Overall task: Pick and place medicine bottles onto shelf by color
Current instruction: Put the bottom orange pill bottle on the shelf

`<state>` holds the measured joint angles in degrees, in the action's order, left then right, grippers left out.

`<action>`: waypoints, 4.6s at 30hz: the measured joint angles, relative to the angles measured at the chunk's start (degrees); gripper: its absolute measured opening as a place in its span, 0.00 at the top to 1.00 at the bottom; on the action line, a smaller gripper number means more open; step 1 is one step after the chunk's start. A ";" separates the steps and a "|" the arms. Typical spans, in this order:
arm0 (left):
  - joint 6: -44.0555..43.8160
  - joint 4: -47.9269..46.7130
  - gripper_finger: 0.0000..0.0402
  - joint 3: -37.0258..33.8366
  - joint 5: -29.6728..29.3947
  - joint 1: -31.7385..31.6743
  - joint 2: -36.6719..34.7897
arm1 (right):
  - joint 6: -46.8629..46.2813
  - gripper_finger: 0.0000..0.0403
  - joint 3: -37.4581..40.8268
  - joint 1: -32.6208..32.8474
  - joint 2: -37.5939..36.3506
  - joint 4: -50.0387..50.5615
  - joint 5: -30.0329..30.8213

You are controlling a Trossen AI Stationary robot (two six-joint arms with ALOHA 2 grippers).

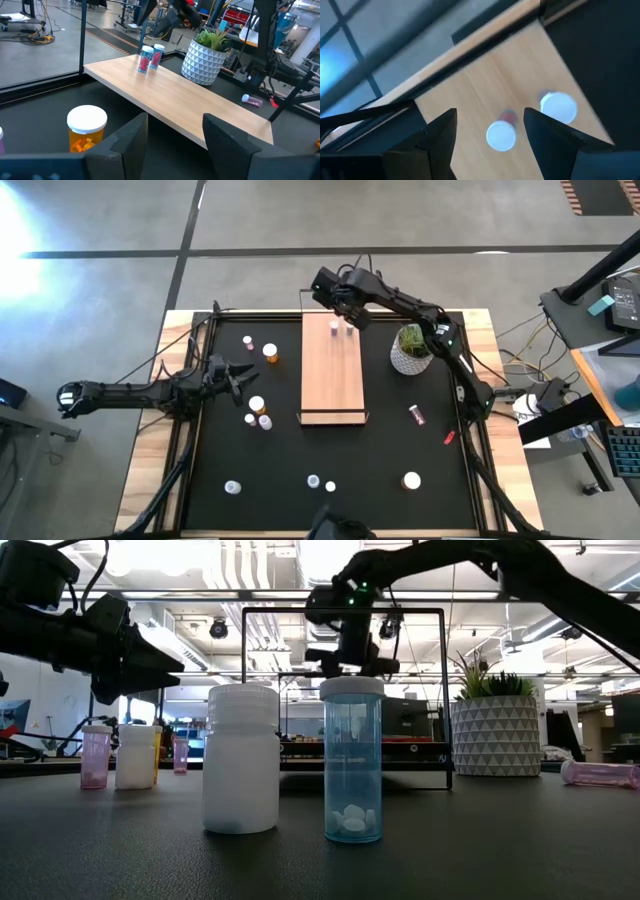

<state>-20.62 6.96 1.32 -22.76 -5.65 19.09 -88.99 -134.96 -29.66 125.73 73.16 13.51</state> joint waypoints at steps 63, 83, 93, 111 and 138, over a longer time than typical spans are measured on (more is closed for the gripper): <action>0.01 0.02 0.57 0.00 -0.01 -0.01 0.00 | -45.35 0.52 67.86 70.88 -50.15 -1.43 -5.85; 0.01 0.02 0.57 0.00 -0.02 -0.02 0.00 | -30.67 0.15 68.91 71.44 -38.93 -17.94 -15.31; 0.00 0.02 0.57 0.00 -0.02 -0.02 0.00 | -24.86 0.10 68.89 72.58 -35.35 -19.25 -16.81; 0.00 0.02 0.57 0.00 0.00 -0.02 0.00 | -23.45 0.41 68.91 72.54 -34.53 -20.48 -16.49; 0.02 0.02 0.57 0.00 0.00 0.00 0.00 | -22.72 0.50 69.01 64.06 -51.21 -2.86 -5.36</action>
<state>-20.60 6.98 1.32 -22.77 -5.65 19.09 -111.71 -65.95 34.39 74.52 70.30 8.15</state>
